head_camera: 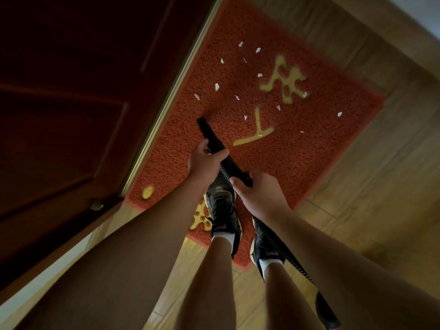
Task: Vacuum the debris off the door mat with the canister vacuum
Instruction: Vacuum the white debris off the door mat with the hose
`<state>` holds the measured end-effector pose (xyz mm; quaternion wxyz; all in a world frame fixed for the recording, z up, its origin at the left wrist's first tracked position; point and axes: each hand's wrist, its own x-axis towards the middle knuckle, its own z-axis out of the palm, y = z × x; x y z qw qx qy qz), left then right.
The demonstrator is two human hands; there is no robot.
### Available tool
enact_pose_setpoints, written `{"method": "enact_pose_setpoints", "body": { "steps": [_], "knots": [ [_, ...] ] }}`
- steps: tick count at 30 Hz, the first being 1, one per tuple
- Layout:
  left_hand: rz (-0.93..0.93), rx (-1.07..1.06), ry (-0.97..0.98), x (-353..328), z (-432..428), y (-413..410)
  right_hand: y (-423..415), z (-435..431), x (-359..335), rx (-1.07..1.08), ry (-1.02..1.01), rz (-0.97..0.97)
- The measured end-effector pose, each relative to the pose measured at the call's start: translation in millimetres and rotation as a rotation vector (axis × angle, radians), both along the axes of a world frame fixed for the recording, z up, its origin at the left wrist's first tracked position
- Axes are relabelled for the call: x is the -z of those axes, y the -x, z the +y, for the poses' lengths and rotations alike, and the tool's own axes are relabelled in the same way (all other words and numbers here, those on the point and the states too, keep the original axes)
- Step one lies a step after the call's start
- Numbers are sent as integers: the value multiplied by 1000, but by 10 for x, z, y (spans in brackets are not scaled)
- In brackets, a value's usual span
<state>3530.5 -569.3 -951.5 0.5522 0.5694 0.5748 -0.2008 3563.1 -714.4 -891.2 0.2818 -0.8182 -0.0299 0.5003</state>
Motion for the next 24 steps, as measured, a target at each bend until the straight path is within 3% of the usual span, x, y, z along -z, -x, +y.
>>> {"method": "enact_pose_setpoints", "body": {
  "steps": [24],
  "knots": [
    [-63, 80, -26, 70, 335, -306, -197, 301, 34, 116, -16, -18]
  ]
}}
